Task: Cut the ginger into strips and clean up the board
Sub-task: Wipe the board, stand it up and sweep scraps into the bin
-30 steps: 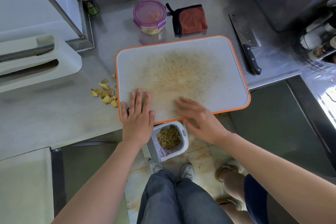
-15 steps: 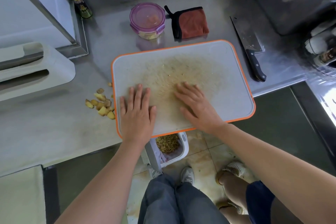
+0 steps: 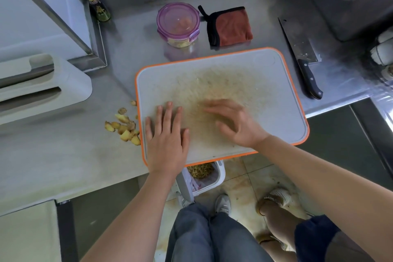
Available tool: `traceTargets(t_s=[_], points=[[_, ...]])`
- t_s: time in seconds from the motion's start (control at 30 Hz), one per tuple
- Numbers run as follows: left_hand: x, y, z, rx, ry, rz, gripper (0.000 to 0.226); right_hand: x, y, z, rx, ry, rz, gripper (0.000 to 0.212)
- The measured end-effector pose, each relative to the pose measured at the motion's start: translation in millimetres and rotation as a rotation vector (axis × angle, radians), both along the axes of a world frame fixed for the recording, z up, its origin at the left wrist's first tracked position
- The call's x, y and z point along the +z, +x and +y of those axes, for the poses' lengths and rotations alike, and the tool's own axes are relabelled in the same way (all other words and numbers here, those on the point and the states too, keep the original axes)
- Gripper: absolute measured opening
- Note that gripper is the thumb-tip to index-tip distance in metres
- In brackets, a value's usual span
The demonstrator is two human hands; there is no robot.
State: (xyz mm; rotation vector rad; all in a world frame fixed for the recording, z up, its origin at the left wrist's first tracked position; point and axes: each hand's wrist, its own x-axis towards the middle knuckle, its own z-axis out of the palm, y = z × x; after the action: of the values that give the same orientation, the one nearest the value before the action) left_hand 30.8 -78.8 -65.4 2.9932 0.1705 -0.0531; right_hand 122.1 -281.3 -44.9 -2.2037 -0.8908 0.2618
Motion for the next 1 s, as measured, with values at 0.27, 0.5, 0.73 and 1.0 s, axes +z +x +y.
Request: traceTargets(t_s=[0.27,0.5,0.73,1.0], points=[[1,0,-1,0.011,-0.004,-0.006,0.054,-11,5,21,0.114,-0.128,-0.041,0.048],[1,-1,-1,0.014,-0.002,0.002,0.055,7,11,21,-0.056,-0.025,0.039,0.047],[1,-1,-1,0.012,-0.017,0.001,0.055,2,-25,-5,0.039,0.000,-0.044,0.031],[1,-2,-1,0.009,-0.031,-0.014,0.053,-6,-35,-9,0.089,-0.129,-0.023,0.044]])
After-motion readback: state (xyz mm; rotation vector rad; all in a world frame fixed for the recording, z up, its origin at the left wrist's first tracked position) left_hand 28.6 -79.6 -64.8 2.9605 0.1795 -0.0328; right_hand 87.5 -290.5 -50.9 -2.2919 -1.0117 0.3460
